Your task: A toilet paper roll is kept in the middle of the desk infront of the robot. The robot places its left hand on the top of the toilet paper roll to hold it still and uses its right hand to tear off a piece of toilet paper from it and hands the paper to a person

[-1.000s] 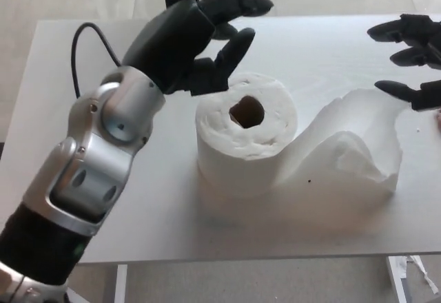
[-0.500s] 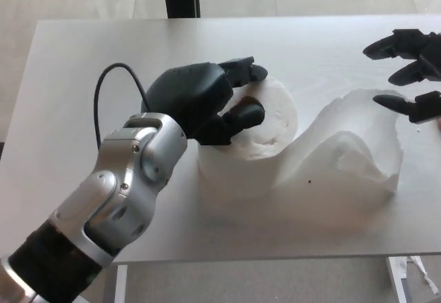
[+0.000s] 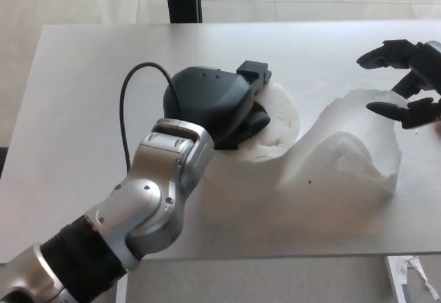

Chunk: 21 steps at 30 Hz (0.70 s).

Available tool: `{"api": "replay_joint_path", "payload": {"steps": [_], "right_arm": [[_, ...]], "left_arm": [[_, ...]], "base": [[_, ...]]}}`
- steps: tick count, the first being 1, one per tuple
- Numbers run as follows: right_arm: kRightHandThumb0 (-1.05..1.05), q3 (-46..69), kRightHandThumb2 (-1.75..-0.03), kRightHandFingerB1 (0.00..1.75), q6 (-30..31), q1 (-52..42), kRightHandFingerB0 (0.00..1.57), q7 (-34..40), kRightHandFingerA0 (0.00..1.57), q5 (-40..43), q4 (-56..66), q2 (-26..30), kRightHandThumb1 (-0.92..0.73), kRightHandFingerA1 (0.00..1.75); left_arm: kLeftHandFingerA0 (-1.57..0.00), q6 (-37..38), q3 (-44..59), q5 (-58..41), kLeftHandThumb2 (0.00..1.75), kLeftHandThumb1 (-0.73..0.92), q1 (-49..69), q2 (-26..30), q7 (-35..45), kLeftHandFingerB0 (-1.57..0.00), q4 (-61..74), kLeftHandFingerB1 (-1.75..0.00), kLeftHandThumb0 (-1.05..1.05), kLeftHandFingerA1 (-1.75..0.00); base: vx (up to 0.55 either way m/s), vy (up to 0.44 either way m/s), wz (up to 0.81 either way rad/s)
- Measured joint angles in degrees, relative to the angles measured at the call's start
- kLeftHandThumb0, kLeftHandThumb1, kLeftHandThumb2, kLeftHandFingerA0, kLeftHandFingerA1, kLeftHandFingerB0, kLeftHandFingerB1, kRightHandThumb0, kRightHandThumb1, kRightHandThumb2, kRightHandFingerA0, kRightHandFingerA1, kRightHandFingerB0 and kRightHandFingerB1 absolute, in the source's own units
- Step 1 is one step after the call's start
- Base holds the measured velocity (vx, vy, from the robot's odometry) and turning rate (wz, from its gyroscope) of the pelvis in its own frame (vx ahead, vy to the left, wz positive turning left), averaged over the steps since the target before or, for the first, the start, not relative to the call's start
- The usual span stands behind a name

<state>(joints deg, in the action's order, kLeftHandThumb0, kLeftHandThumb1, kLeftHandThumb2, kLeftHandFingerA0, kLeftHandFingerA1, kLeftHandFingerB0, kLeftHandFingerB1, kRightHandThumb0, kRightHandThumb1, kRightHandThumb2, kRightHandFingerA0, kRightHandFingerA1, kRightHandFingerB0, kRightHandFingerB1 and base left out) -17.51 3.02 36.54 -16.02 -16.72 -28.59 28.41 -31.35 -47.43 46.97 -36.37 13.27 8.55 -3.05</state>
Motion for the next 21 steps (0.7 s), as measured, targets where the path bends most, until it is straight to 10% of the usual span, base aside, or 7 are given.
{"api": "replay_joint_path", "payload": {"steps": [2,6,9,11,14,15,21], "right_arm": [[-0.65,-0.64,-0.82,0.41,0.26,0.33,0.10,-0.12,0.22,-0.47,0.09,-0.22,-0.47,0.53],[-0.58,-2.22,-0.57,0.29,0.88,1.49,0.17,-0.81,0.47,-1.40,0.68,-0.63,-0.53,0.79],[-0.58,-3.26,-0.56,0.31,1.44,2.34,0.14,-1.70,0.38,-1.87,1.87,-0.92,-0.53,0.68],[-0.63,-4.35,-0.79,0.38,2.04,2.92,0.04,-2.55,0.17,-2.38,2.85,-0.99,-0.41,0.56],[-0.38,-7.04,-0.93,0.52,3.31,4.39,0.00,-4.31,0.01,-3.91,4.07,-0.99,-0.35,0.52],[-0.54,-7.93,-0.57,0.28,3.78,4.89,0.07,-4.90,0.22,-4.45,4.37,-0.99,-0.50,0.56],[-0.57,-12.83,-0.77,0.31,6.63,6.97,0.04,-8.20,0.57,-7.78,5.20,-0.97,-0.42,0.79]], "left_arm": [[-0.92,-1.24,-1.43,2.29,0.94,0.46,-0.38,-0.42,0.00,-0.13,-0.68,-0.52,-0.30,-0.97],[-0.81,-3.58,-4.19,6.71,0.58,0.62,-1.12,-1.24,0.01,-0.29,-2.03,-0.45,-0.39,-0.72],[-0.78,-5.39,-6.09,10.06,0.91,0.43,-1.29,-1.84,0.05,-0.19,-2.76,-0.54,-0.25,-0.80],[-0.50,-6.64,-7.37,12.35,0.58,0.64,-1.27,-2.19,0.16,-0.27,-3.39,-0.42,-0.28,-0.55],[-0.96,-8.44,-8.93,15.73,0.93,0.47,-0.95,-2.59,0.47,-0.13,-4.18,-0.51,-0.39,-0.99],[-0.92,-8.97,-9.30,16.74,0.59,0.65,-0.88,-2.78,0.56,-0.28,-4.48,-0.45,-0.44,-0.83],[-0.87,-10.72,-10.32,21.26,0.79,0.49,-0.48,-3.37,1.44,-0.21,-4.82,-0.53,-0.52,-0.87]], "base": [[0.00,0.000,0.00],[0.00,0.000,0.00],[0.00,0.000,0.00],[0.00,0.000,0.00],[0.00,0.000,0.00],[0.00,0.000,0.00],[0.00,0.000,0.00]]}}
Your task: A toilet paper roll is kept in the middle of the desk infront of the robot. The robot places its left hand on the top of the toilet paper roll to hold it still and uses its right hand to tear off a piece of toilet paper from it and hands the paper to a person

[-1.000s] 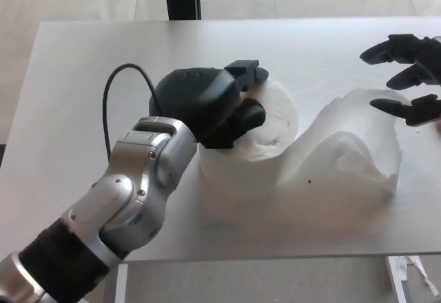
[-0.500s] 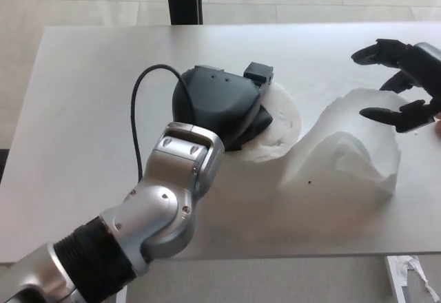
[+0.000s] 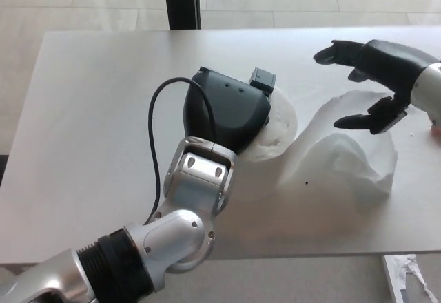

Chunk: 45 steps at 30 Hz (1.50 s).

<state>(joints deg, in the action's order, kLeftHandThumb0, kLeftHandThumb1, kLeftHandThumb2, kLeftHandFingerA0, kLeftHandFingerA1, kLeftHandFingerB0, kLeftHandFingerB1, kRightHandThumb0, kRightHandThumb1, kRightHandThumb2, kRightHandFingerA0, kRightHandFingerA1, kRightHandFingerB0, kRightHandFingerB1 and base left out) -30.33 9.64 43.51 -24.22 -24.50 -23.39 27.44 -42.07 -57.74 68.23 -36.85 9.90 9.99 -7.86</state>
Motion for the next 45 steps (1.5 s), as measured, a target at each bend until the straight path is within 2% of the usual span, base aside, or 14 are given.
{"api": "replay_joint_path", "payload": {"steps": [5,8,15,17,19,21,23,24,28,32,35,37,38,45], "right_arm": [[-0.50,-5.83,-0.55,0.31,2.52,1.69,0.25,-3.44,0.61,-4.22,0.20,0.45,-0.49,0.82],[-0.33,-8.96,-0.60,0.33,3.47,2.16,0.32,-5.01,0.74,-6.59,0.22,0.94,-0.57,1.40],[-0.41,-15.14,-0.58,0.50,5.18,2.13,0.64,-6.05,0.87,-12.37,0.18,2.18,-0.63,1.49],[-0.40,-16.25,-0.62,0.39,5.59,1.88,0.12,-5.18,0.86,-14.13,0.17,2.22,-0.62,1.50],[-0.40,-16.66,-0.63,0.40,5.82,1.23,0.24,-3.57,0.90,-15.67,0.17,2.22,-0.63,1.52],[-0.43,-16.64,-0.69,0.96,5.87,0.67,0.68,-1.86,0.84,-16.47,0.18,2.21,-0.79,1.73],[-0.38,-16.46,-0.64,0.77,5.84,0.14,0.73,-0.59,0.89,-16.73,0.18,2.12,-0.82,1.75],[-0.37,-16.20,-0.65,1.27,5.77,-0.31,0.68,0.87,0.89,-16.91,0.24,1.99,-0.83,1.75],[-0.31,-15.35,-0.79,1.72,5.45,-1.69,0.62,4.15,0.90,-17.07,0.26,1.33,-0.69,1.75],[-0.32,-13.39,-0.77,1.47,4.67,-3.78,0.73,7.43,0.88,-16.96,0.60,-0.20,-0.72,1.75],[-0.32,-10.59,-0.66,0.68,3.88,-6.05,0.77,9.78,0.93,-16.32,1.48,-2.64,-0.70,1.57],[-0.31,-8.26,-1.06,1.20,3.40,-7.67,1.00,11.27,1.22,-15.74,2.02,-4.81,-0.53,1.34],[-0.24,-6.84,-1.02,1.53,3.07,-8.58,0.81,12.08,0.93,-15.42,2.40,-6.19,-0.59,1.72],[-0.20,3.71,-1.16,1.31,2.19,-13.79,0.86,16.27,1.03,-12.62,4.01,-15.07,-0.57,1.75]], "left_arm": [[-0.57,-0.79,-0.03,3.10,0.81,0.51,0.55,-0.36,0.75,-0.23,0.02,-0.51,-0.53,-0.69],[-0.87,-0.95,0.16,4.15,0.83,0.52,0.71,-0.55,0.90,-0.18,0.14,-0.52,-0.56,-0.86],[-0.90,-1.02,0.78,6.27,0.60,0.67,1.45,-0.73,1.00,-0.25,0.51,-0.47,-0.56,-0.97],[-0.96,-1.03,1.05,6.88,0.60,0.68,1.87,-0.87,1.00,-0.23,0.57,-0.48,-0.55,-1.06],[-0.91,-1.07,1.27,7.40,0.60,0.67,2.31,-1.05,0.99,-0.22,0.69,-0.47,-0.55,-0.95],[-0.96,-1.09,1.56,7.73,0.93,0.46,2.36,-1.16,0.96,-0.08,0.83,-0.50,-0.46,-0.99],[-0.93,-1.09,1.70,7.92,0.85,0.52,2.36,-1.31,0.90,-0.16,1.10,-0.52,-0.63,-0.96],[-0.93,-1.09,1.84,8.04,0.60,0.68,2.38,-1.42,0.86,-0.22,1.27,-0.47,-0.59,-0.93],[-0.52,-1.10,2.08,8.25,0.86,0.53,2.62,-1.68,0.75,-0.23,1.59,-0.52,-0.63,-0.77],[-0.93,-1.10,2.38,8.40,0.61,0.72,3.05,-1.98,0.56,-0.25,1.82,-0.45,-0.58,-0.89],[-1.01,-1.12,2.70,8.66,0.60,0.71,3.40,-2.26,0.42,-0.27,1.82,-0.47,-0.60,-0.96],[-0.96,-1.12,2.88,8.98,0.97,0.51,3.72,-2.48,0.31,-0.12,1.83,-0.52,-0.49,-1.00],[-0.95,-1.12,2.98,9.25,0.60,0.73,3.94,-2.60,0.24,-0.24,1.85,-0.47,-0.61,-0.99],[-0.92,-1.23,3.82,10.29,0.88,0.58,5.51,-2.74,-0.48,-0.25,2.60,-0.54,-0.64,-0.95]], "base": [[0.00,0.000,0.00],[0.00,0.000,0.00],[0.00,0.000,0.00],[0.00,0.000,0.00],[0.00,0.000,0.00],[0.00,0.000,0.00],[0.00,0.000,0.00],[0.00,0.000,0.00],[0.00,0.000,0.00],[0.00,0.000,0.00],[0.00,0.000,0.00],[0.00,0.000,0.00],[0.00,0.000,0.00],[0.00,0.000,0.00]]}}
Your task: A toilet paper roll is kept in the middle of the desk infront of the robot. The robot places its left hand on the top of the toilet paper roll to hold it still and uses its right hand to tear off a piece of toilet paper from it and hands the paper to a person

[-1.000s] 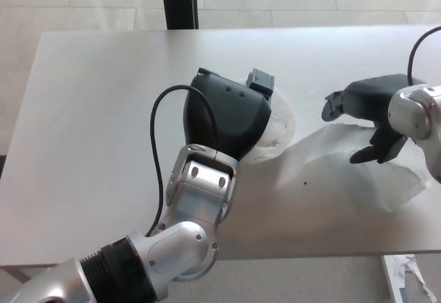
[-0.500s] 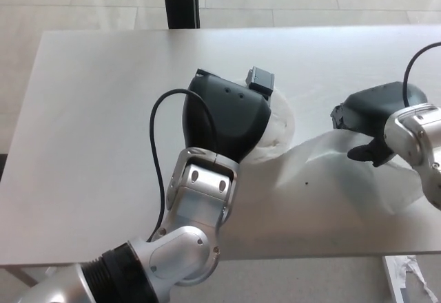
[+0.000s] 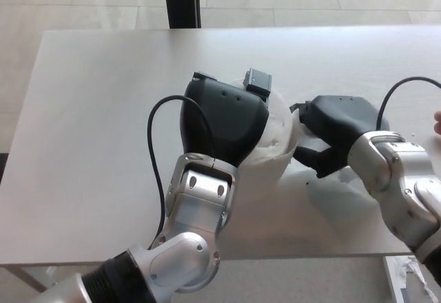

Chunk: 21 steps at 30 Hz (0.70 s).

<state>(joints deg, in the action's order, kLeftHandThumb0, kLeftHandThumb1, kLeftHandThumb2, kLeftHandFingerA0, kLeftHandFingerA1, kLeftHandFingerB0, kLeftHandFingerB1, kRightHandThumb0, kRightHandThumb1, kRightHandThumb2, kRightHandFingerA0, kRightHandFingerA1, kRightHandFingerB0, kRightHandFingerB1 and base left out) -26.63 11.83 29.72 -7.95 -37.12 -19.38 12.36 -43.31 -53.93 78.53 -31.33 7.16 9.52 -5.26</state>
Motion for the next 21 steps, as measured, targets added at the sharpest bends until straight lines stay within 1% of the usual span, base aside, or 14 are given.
{"api": "replay_joint_path", "payload": {"steps": [1,2,3,4,5,6,7,8,9,11,12,13,17,21], "right_arm": [[-0.25,1.58,-1.06,1.38,0.02,-0.60,0.74,0.37,1.05,0.52,0.00,-1.19,-0.60,1.75],[-0.29,3.34,-1.03,1.68,0.09,-1.20,0.67,0.63,1.06,1.17,0.00,-2.35,-0.60,1.75],[-0.30,4.75,-0.96,1.75,0.19,-1.61,0.68,0.80,1.06,1.70,0.00,-3.33,-0.65,1.75],[-0.30,5.76,-0.96,1.75,0.28,-1.87,0.68,0.88,1.06,2.16,0.01,-4.07,-0.65,1.75],[-0.31,7.44,-0.84,1.75,0.45,-2.19,0.70,1.05,1.04,2.98,0.01,-5.20,-0.72,1.75],[-0.29,9.14,-0.79,1.75,0.61,-2.38,0.70,1.21,1.03,3.81,0.01,-6.34,-0.72,1.75],[-0.27,10.23,-0.88,1.75,0.74,-2.43,0.73,1.33,1.03,4.35,0.01,-7.08,-0.68,1.75],[-0.26,11.66,-0.95,1.53,0.86,-2.43,0.82,1.53,1.03,5.10,0.01,-8.08,-0.65,1.75],[-0.26,13.03,-0.87,1.66,0.96,-2.43,0.75,1.77,1.05,5.84,0.05,-8.97,-0.71,1.75],[-0.27,15.33,-0.82,1.66,1.11,-2.42,0.73,2.27,1.06,7.08,0.16,-10.54,-0.73,1.75],[-0.25,16.74,-0.87,1.54,1.15,-2.42,0.76,2.55,1.05,7.90,0.23,-11.49,-0.69,1.75],[-0.19,17.95,-1.14,1.53,1.16,-2.40,0.86,2.82,1.07,8.55,0.33,-12.32,-0.61,1.75],[-0.20,22.77,-1.20,1.54,1.17,-2.30,0.84,3.75,1.09,11.46,0.91,-15.26,-0.54,1.75],[-0.28,26.69,-1.15,1.34,1.20,-1.77,1.14,4.49,1.37,14.06,1.10,-17.35,-0.50,1.49]], "left_arm": [[-0.73,-0.08,0.17,0.16,0.61,0.73,0.21,0.02,-0.09,-0.30,0.11,-0.47,-0.59,-0.75],[-0.85,-0.17,0.36,0.25,0.61,0.75,0.39,0.04,-0.20,-0.28,0.22,-0.46,-0.59,-0.98],[-0.54,-0.22,0.47,0.33,1.01,0.54,0.53,0.03,-0.32,-0.14,0.31,-0.52,-0.45,-0.76],[-0.54,-0.23,0.55,0.39,1.01,0.54,0.63,0.03,-0.38,-0.14,0.38,-0.52,-0.45,-0.76],[-0.66,-0.25,0.67,0.51,0.62,0.77,0.84,0.04,-0.42,-0.26,0.46,-0.43,-0.59,-0.79],[-0.72,-0.26,0.78,0.65,0.64,0.80,1.01,0.03,-0.49,-0.24,0.57,-0.45,-0.57,-0.89],[-0.63,-0.27,0.85,0.77,1.03,0.56,1.09,0.01,-0.53,-0.14,0.64,-0.52,-0.45,-0.79],[-0.81,-0.27,0.95,0.90,0.62,0.78,1.19,-0.02,-0.55,-0.31,0.69,-0.47,-0.57,-0.88],[-0.70,-0.27,1.01,1.07,0.90,0.63,1.32,-0.04,-0.60,-0.24,0.75,-0.53,-0.61,-0.84],[-0.72,-0.27,1.08,1.32,0.63,0.80,1.49,-0.08,-0.71,-0.29,0.85,-0.48,-0.57,-0.84],[-0.60,-0.27,1.13,1.43,1.03,0.57,1.58,-0.13,-0.80,-0.18,0.92,-0.54,-0.46,-0.78],[-0.81,-0.27,1.17,1.50,0.65,0.79,1.63,-0.17,-0.84,-0.27,0.94,-0.50,-0.58,-0.91],[-0.86,-0.27,1.28,1.84,0.63,0.77,1.86,-0.37,-1.05,-0.29,1.03,-0.50,-0.60,-0.85],[-0.71,-0.27,1.34,2.14,0.62,0.77,2.26,-0.47,-1.30,-0.28,1.16,-0.48,-0.62,-0.70]], "base": [[0.00,0.000,0.00],[0.00,0.000,0.00],[0.00,0.000,0.00],[0.00,0.000,0.00],[0.00,0.000,0.00],[0.00,0.000,0.00],[0.00,0.000,0.00],[0.00,0.000,0.00],[0.00,0.000,0.00],[0.00,0.000,0.00],[0.00,0.000,0.00],[0.00,0.000,0.00],[0.00,0.000,0.00],[0.00,0.000,0.00]]}}
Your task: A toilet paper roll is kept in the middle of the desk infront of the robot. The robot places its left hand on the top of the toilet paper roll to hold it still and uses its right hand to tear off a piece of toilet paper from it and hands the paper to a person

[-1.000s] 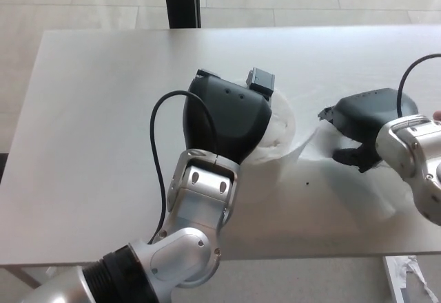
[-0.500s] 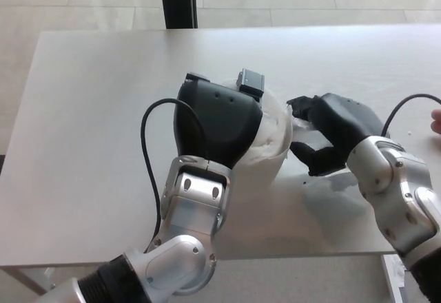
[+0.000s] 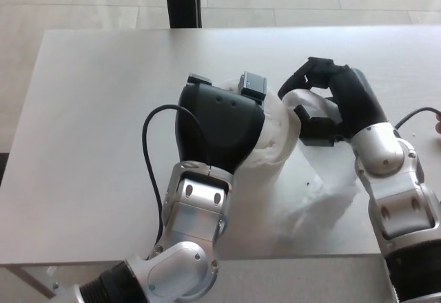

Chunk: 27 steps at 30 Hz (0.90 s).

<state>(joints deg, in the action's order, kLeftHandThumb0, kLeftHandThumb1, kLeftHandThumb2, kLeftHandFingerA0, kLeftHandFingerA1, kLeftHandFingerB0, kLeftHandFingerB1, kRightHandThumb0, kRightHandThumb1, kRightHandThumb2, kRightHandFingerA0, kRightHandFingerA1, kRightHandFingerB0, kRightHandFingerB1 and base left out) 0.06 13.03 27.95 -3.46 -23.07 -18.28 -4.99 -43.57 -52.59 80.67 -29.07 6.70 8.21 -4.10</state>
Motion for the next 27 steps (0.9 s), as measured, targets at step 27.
{"api": "replay_joint_path", "payload": {"steps": [27], "right_arm": [[-0.44,33.94,-0.67,1.71,0.78,20.37,0.74,12.45,1.08,20.85,-2.32,-3.33,-0.87,1.75]], "left_arm": [[-0.92,0.01,0.04,1.67,0.94,0.65,4.04,-0.14,-2.84,-0.31,2.09,-0.57,-0.65,-1.00]], "base": [[0.00,0.000,0.00]]}}
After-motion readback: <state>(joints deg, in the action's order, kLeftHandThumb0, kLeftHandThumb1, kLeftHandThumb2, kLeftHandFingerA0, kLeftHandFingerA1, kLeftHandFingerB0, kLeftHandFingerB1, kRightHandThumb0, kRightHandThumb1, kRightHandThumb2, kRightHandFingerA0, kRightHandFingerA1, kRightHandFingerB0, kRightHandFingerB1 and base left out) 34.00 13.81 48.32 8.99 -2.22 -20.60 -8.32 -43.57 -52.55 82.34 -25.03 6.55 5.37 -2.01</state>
